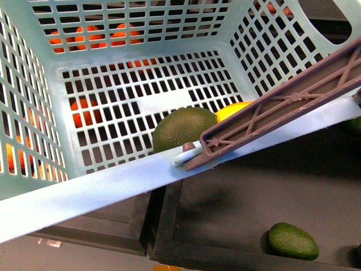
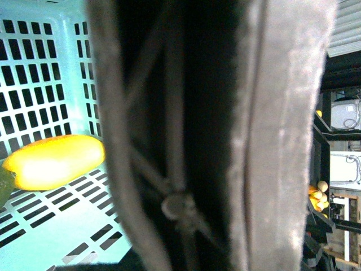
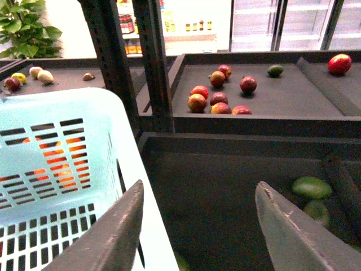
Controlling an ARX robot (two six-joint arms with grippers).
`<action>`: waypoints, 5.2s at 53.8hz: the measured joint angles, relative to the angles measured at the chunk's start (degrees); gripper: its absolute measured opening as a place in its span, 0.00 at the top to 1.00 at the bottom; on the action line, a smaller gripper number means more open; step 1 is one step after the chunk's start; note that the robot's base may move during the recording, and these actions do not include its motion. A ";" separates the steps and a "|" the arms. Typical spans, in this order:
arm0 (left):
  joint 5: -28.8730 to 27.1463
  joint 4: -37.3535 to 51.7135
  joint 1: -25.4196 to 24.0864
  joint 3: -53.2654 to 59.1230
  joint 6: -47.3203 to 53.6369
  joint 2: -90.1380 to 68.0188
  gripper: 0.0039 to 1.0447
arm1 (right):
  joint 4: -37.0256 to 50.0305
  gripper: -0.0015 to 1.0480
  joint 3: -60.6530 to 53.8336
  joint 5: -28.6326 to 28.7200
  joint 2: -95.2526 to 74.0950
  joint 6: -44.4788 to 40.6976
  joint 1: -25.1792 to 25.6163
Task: Pick mango and avocado into basket
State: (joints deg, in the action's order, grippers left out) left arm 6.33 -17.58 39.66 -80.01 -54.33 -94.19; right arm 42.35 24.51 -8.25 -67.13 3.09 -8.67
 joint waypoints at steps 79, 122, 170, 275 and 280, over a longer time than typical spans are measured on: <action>-0.09 0.00 0.00 0.00 0.04 0.00 0.87 | -24.04 0.98 -23.52 8.26 48.83 -2.80 8.48; -0.09 0.00 0.00 0.00 0.09 0.00 0.87 | -42.21 0.98 -23.50 8.15 66.62 -2.80 8.48; -0.09 0.00 0.00 0.00 0.04 0.00 0.87 | -42.25 0.08 -23.50 8.15 66.77 -2.91 8.48; -1.88 -0.02 -0.92 0.00 1.18 -0.11 0.87 | -42.42 0.08 -23.50 8.48 66.93 -2.93 8.59; -2.05 0.04 -0.63 0.00 0.35 -0.11 0.87 | -42.42 0.08 -23.52 8.46 66.90 -2.93 8.59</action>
State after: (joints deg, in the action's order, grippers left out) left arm 4.27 -17.54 39.03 -80.01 -53.98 -94.30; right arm -0.08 0.99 0.21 -0.23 0.16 -0.08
